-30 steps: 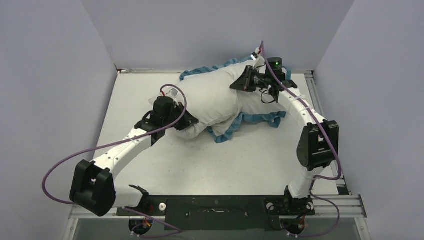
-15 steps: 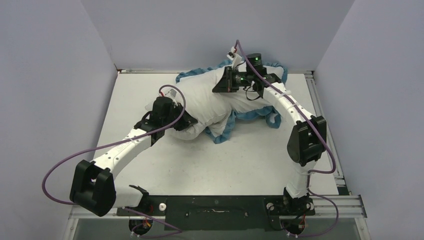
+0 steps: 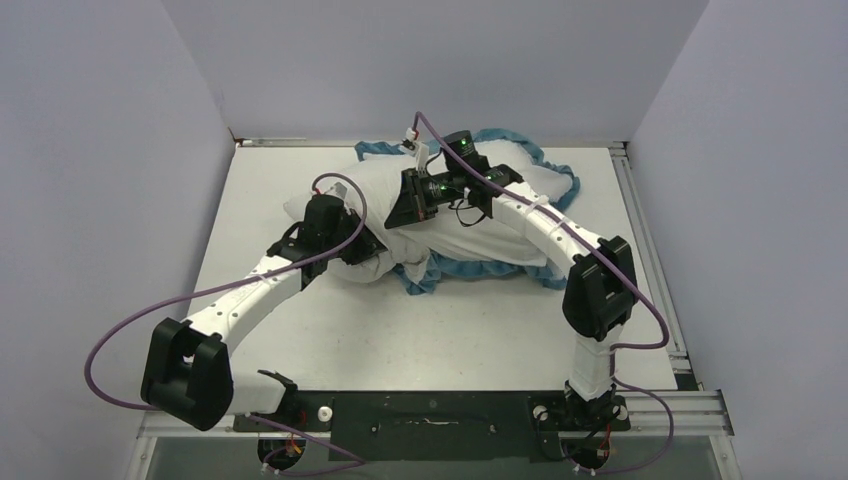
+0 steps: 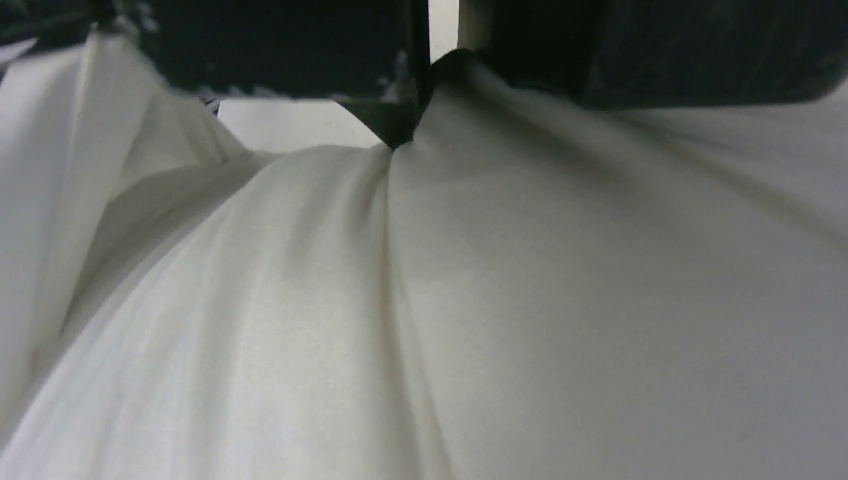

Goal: Put the pillow into the pillowcase
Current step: Stuff the pillow into the pillowcase.

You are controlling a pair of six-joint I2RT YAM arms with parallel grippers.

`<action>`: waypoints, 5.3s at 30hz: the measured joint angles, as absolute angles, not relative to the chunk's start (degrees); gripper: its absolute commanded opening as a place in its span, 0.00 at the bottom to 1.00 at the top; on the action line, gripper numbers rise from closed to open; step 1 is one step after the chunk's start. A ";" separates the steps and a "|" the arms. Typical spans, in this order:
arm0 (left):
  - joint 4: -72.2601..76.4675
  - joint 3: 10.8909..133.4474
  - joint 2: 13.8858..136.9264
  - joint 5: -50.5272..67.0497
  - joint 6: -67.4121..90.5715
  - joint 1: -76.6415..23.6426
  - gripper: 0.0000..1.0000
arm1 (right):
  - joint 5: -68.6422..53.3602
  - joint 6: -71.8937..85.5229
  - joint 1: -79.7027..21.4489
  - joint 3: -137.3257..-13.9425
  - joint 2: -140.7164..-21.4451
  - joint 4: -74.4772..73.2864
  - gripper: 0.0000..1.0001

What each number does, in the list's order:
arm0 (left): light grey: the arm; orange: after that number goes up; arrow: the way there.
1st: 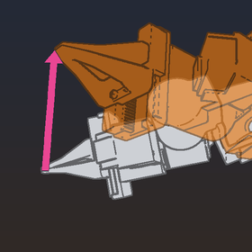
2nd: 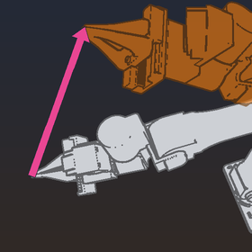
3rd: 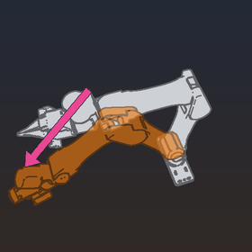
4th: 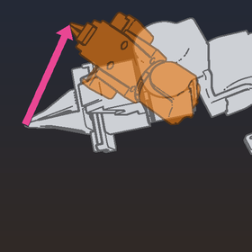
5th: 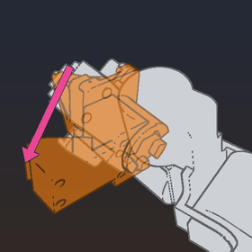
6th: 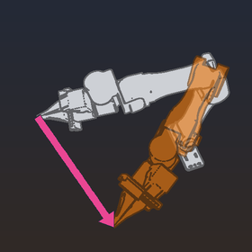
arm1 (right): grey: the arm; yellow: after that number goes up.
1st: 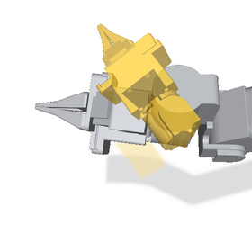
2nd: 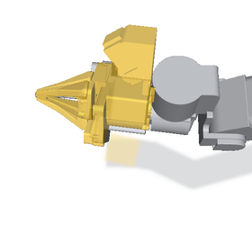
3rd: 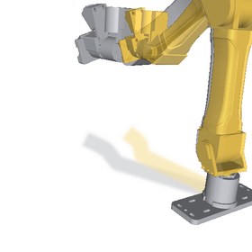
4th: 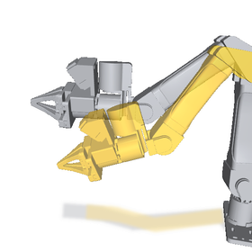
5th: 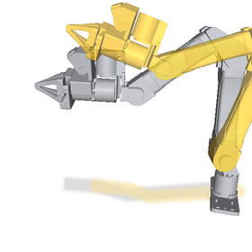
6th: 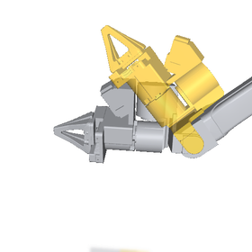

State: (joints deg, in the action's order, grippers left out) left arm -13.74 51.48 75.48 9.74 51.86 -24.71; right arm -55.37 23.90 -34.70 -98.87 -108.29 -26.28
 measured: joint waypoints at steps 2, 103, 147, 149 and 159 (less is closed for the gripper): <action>-14.00 51.48 75.79 9.15 51.86 -24.51 0.00 | -57.32 26.17 -35.11 -96.75 -108.07 -23.33 0.05; -11.18 47.09 75.29 33.71 49.06 2.11 0.97 | -11.64 12.40 -39.38 -119.15 -108.71 -49.91 0.90; -3.68 44.12 68.01 32.97 62.39 1.34 0.87 | -15.77 23.49 -26.02 -113.95 -111.31 -44.88 0.05; -4.25 40.77 71.55 32.12 62.92 -2.83 0.87 | -18.92 25.85 -23.99 -113.95 -110.63 -43.81 0.05; 17.08 42.89 95.50 28.14 74.52 -22.83 0.83 | -24.97 33.50 -21.43 -113.95 -106.98 -38.85 0.05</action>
